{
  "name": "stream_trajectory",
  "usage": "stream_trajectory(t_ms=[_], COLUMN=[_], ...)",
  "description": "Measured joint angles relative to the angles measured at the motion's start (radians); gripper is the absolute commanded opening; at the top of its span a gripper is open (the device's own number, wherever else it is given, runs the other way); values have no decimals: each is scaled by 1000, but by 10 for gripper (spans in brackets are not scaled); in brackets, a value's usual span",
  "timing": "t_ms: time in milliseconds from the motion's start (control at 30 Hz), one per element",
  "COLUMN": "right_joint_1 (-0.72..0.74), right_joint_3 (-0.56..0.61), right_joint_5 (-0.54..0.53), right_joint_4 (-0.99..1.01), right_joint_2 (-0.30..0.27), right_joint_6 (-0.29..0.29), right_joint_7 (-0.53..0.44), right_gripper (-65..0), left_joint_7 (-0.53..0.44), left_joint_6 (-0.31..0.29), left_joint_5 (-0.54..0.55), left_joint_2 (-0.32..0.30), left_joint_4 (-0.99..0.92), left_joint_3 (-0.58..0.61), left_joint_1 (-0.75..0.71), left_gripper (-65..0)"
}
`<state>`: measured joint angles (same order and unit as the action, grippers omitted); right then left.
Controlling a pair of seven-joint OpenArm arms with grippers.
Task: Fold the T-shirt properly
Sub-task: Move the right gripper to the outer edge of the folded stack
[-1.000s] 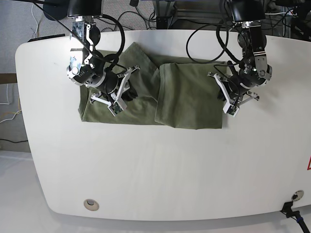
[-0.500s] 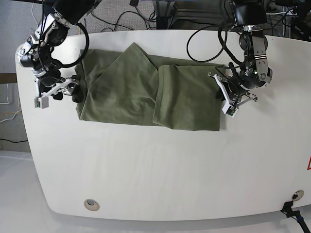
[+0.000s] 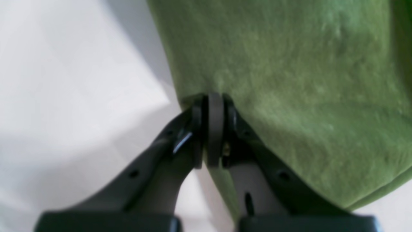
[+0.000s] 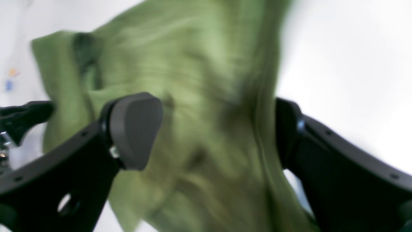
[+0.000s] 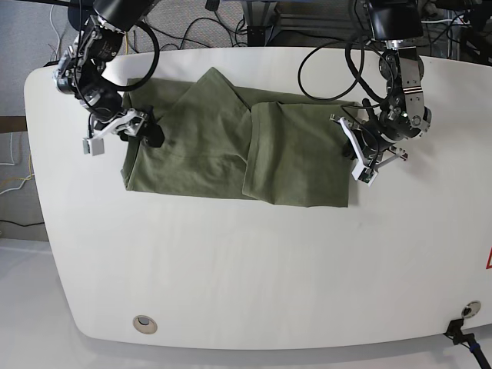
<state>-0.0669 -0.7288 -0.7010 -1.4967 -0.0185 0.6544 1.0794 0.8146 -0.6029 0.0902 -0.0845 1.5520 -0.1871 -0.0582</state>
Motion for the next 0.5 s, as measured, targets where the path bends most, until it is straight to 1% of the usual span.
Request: stream_trajectory(t_ms=[100, 200, 233, 267, 333, 400, 467, 500], right_joint_1=[4, 5, 5, 2, 1, -2, -8, -12], right_joint_3=[46, 68, 68, 69, 69, 84, 129, 159], right_joint_5=[5, 13, 17, 19, 31, 40, 47, 49], right_joint_4=[0, 6, 7, 7, 8, 8, -11, -44], right_joint_2=[20, 22, 23, 24, 24, 23, 21, 22], right_joint_6=[-1, -3, -5, -8, -11, -23, -26, -28], right_joint_7=[-6, -14, -12, -13, 1, 5, 6, 23], right_gripper=[-212, -314, -377, -454, -645, -650, -650, -650], left_joint_7=[0, -5, -10, -11, -12, -12, -12, -12], left_joint_6=[0, 0, 0, 0, 0, 0, 0, 0], left_joint_5=[0, 6, 9, 9, 8, 8, 8, 8], left_joint_2=[0, 0, 0, 0, 0, 0, 0, 1], left_joint_4=[0, 0, 0, 0, 0, 0, 0, 0], left_joint_3=[0, 0, -1, -1, -1, -1, -1, -1], left_joint_1=[0, -8, -10, -11, -11, -11, -11, -10], left_gripper=[-650, -650, -650, -650, -650, -650, -650, -650])
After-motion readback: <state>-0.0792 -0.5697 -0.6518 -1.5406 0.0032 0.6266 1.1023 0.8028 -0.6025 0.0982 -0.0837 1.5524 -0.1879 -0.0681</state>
